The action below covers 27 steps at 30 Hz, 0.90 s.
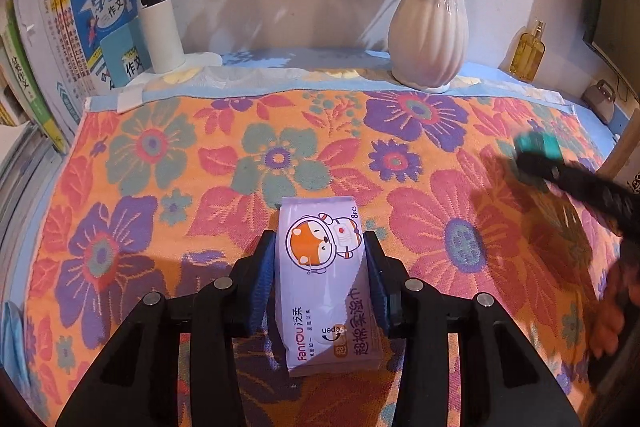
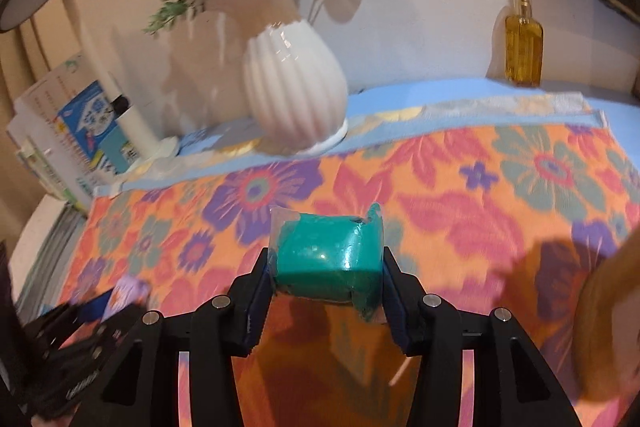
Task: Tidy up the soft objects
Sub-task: 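Grasp the white wet-wipe pack with the left tool while the right grasps the green soap, then carry the wet-wipe pack and green soap toward the glass bowl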
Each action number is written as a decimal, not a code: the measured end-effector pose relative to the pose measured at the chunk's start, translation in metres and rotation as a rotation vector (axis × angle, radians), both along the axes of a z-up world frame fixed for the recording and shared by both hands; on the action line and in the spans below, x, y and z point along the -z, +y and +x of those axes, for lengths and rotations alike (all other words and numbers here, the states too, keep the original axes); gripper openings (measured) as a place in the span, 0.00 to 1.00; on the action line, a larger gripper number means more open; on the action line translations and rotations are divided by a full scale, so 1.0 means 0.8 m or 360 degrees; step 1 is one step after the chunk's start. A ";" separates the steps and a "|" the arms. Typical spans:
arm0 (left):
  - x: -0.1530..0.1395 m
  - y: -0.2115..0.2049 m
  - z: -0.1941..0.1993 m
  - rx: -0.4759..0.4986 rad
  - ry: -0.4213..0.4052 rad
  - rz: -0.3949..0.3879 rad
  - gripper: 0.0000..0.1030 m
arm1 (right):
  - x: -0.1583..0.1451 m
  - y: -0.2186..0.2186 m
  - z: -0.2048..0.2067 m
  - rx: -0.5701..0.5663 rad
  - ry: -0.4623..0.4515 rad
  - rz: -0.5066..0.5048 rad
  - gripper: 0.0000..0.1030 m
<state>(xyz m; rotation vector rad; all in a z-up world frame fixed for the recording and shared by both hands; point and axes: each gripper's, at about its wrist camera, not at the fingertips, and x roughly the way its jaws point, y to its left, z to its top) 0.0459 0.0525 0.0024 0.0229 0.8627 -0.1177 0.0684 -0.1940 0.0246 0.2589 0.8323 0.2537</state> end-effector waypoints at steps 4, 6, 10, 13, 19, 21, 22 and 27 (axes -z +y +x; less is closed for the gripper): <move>-0.001 0.010 -0.001 -0.0008 -0.0010 -0.0080 0.38 | -0.001 0.008 -0.038 -0.0081 0.0009 0.0037 0.47; -0.001 0.013 -0.001 -0.0025 -0.0015 -0.0094 0.38 | -0.001 0.012 -0.052 -0.0110 0.0027 0.0043 0.47; -0.002 0.014 -0.002 -0.0040 -0.0026 -0.0092 0.38 | -0.004 0.020 -0.083 -0.0151 0.0034 0.0030 0.47; -0.005 0.016 -0.006 -0.0058 -0.0039 -0.0106 0.37 | -0.003 0.025 -0.097 -0.0154 0.0065 -0.0002 0.47; -0.005 0.015 -0.025 -0.0023 0.0045 -0.0243 0.35 | -0.007 0.019 -0.117 -0.0228 0.0190 0.0045 0.47; -0.008 0.008 -0.034 -0.0007 0.0074 -0.0235 0.35 | -0.006 0.005 -0.117 -0.0204 0.0271 0.0169 0.47; -0.009 0.006 -0.037 -0.0009 0.0088 -0.0241 0.35 | -0.006 0.000 -0.118 -0.0196 0.0301 0.0217 0.47; -0.026 -0.002 -0.049 0.0022 0.0186 -0.0314 0.35 | -0.016 -0.014 -0.133 -0.0194 0.0384 0.0256 0.47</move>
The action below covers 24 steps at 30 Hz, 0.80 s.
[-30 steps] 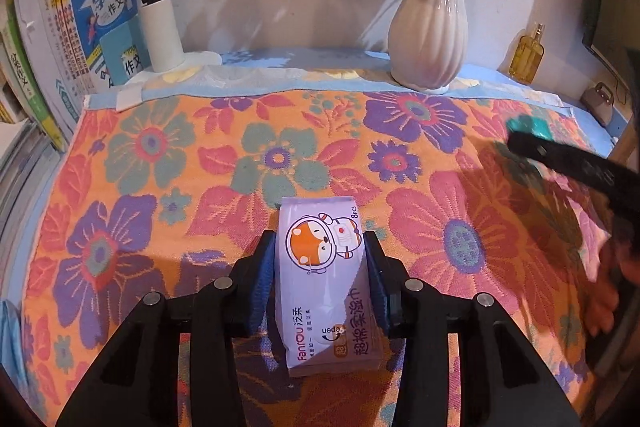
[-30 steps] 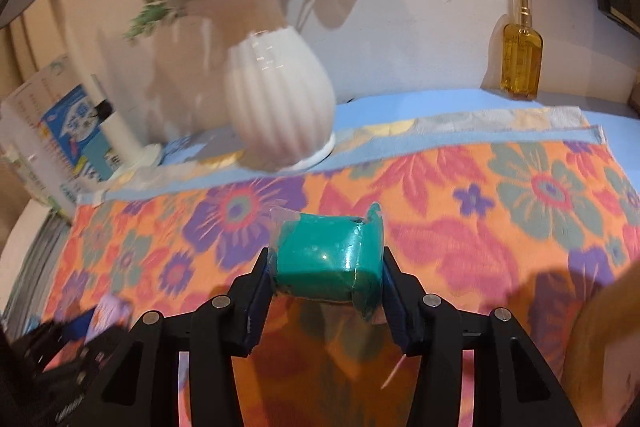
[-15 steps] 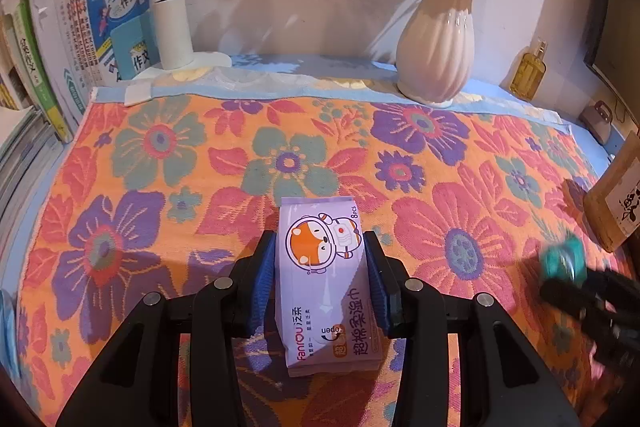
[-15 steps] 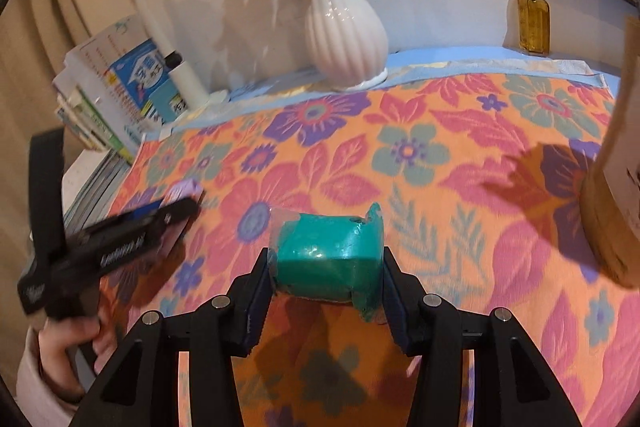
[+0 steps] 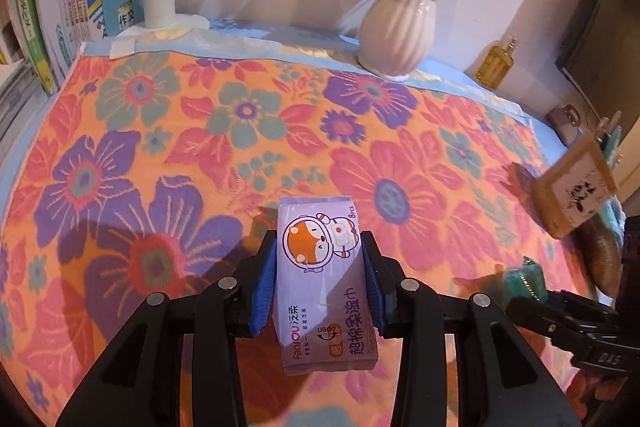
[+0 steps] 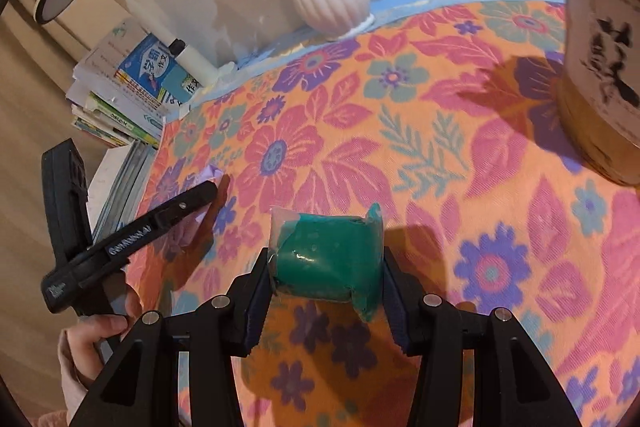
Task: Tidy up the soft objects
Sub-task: 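Carry the wet-wipe pack and green soap toward the glass bowl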
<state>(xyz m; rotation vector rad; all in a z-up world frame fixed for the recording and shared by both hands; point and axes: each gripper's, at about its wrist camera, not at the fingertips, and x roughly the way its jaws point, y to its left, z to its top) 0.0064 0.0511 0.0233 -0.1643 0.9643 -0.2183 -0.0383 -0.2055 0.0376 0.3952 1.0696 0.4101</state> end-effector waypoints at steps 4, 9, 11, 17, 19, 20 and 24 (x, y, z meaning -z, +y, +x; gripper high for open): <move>-0.016 -0.011 -0.009 0.0077 0.0056 -0.0084 0.35 | -0.016 -0.006 -0.016 -0.0041 0.0018 -0.0006 0.47; -0.022 -0.033 -0.020 0.0168 0.0136 -0.0142 0.35 | -0.026 -0.027 -0.038 -0.0027 0.0034 0.0067 0.47; -0.024 -0.043 -0.023 0.0199 0.0147 -0.0150 0.35 | -0.032 -0.034 -0.047 -0.0031 0.0030 0.0062 0.47; -0.040 -0.091 -0.036 0.0358 0.0161 -0.0102 0.35 | -0.060 -0.060 -0.070 -0.0044 0.0001 0.0103 0.47; -0.043 -0.108 -0.039 0.0423 0.0189 -0.0070 0.35 | -0.070 -0.073 -0.078 -0.0046 -0.0001 0.0110 0.47; -0.046 -0.119 -0.042 0.0460 0.0193 -0.0037 0.35 | -0.075 -0.080 -0.081 -0.0045 0.0006 0.0118 0.47; -0.064 -0.167 -0.060 0.0643 0.0150 0.0067 0.35 | -0.100 -0.129 -0.097 0.0021 -0.0003 0.0123 0.47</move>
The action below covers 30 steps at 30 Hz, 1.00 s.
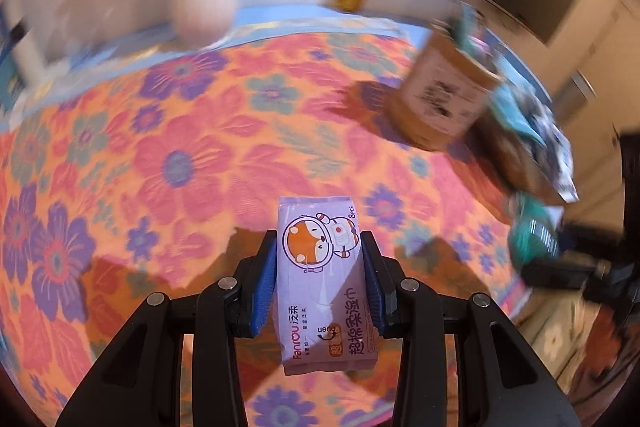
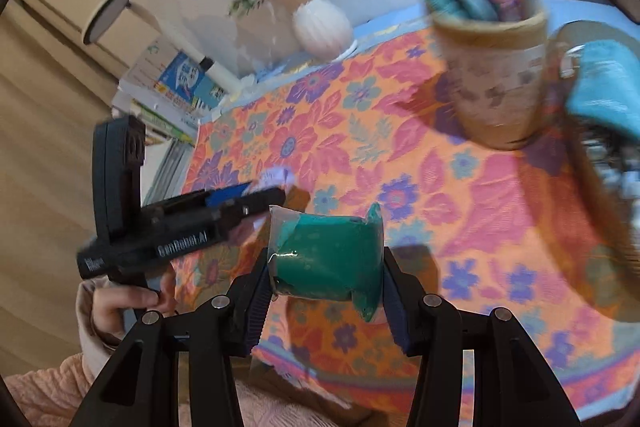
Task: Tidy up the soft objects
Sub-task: 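Carry the wet-wipe pack and green soap toward the glass bowl, then drop both items into the glass bowl and open both tools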
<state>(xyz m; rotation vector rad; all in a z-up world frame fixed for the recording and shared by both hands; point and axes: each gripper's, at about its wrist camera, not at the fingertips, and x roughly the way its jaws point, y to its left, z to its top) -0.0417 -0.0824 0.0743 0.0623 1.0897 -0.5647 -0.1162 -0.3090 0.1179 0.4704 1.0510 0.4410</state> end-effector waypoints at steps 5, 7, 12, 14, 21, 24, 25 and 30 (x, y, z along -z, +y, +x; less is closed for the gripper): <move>-0.027 -0.063 -0.023 0.0194 -0.0065 -0.0040 0.35 | -0.039 -0.073 -0.009 0.0196 -0.0051 -0.0091 0.47; -0.038 -0.091 -0.031 0.0242 -0.0111 -0.0067 0.35 | -0.055 -0.103 -0.011 0.0266 -0.0069 -0.0116 0.47; -0.064 -0.172 -0.045 0.0463 -0.0140 -0.0148 0.35 | -0.084 -0.162 -0.002 0.0393 -0.0096 -0.0162 0.47; -0.073 -0.203 -0.050 0.0538 -0.0165 -0.0154 0.35 | -0.089 -0.179 0.007 0.0429 -0.0085 -0.0171 0.47; -0.089 -0.291 -0.050 0.0668 -0.0229 -0.0181 0.35 | -0.076 -0.229 0.069 0.0505 0.0001 -0.0178 0.48; -0.078 -0.313 -0.040 0.0681 -0.0227 -0.0177 0.35 | -0.063 -0.240 0.090 0.0560 0.0022 -0.0240 0.48; -0.073 -0.317 -0.036 0.0675 -0.0223 -0.0180 0.35 | -0.058 -0.241 0.097 0.0552 0.0030 -0.0230 0.48; -0.046 -0.338 -0.016 0.0713 -0.0103 -0.0251 0.38 | -0.042 -0.249 0.118 0.0532 0.0060 -0.0233 0.50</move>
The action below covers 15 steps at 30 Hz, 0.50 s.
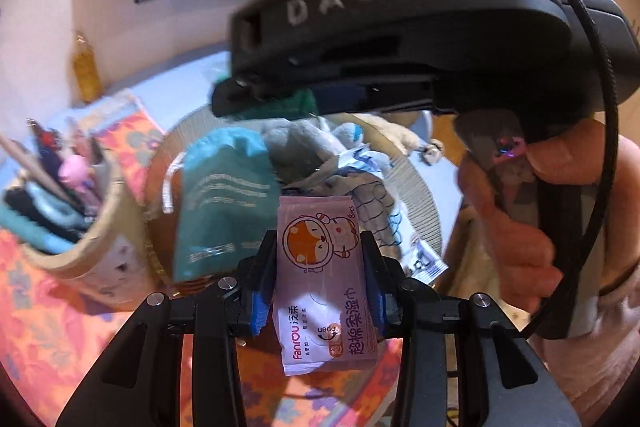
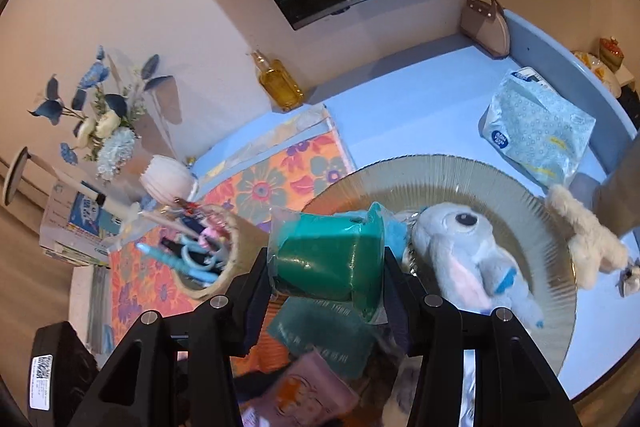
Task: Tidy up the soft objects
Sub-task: 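Drop both items into the glass bowl and open both tools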
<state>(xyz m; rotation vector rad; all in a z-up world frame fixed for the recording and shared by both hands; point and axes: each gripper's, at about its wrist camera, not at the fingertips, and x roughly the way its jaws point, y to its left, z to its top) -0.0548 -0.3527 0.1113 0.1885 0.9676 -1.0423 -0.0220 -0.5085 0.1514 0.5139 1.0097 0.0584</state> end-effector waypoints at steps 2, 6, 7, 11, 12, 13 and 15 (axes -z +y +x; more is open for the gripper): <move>0.002 -0.005 0.002 0.0000 -0.0030 0.0042 0.48 | 0.005 -0.006 0.004 0.0000 0.0018 0.0048 0.62; -0.001 -0.005 0.001 -0.0028 -0.0072 0.0064 0.81 | 0.008 -0.020 0.003 0.0056 0.0043 0.0104 0.66; -0.002 -0.003 0.001 -0.0038 -0.0077 0.0062 0.81 | 0.006 -0.021 0.001 0.0064 0.0041 0.0103 0.66; -0.007 0.008 0.003 -0.0052 -0.0080 0.0077 0.81 | -0.007 -0.019 -0.010 0.0104 0.0034 0.0073 0.67; -0.009 0.012 0.002 -0.0053 -0.0071 0.0073 0.81 | -0.013 -0.016 -0.014 0.0105 0.0032 0.0062 0.67; -0.011 0.016 -0.001 -0.0052 -0.0067 0.0069 0.81 | -0.019 -0.013 -0.018 0.0107 0.0027 0.0053 0.67; -0.017 0.025 -0.008 -0.0063 -0.0075 0.0065 0.81 | -0.030 -0.005 -0.025 0.0109 0.0010 0.0039 0.67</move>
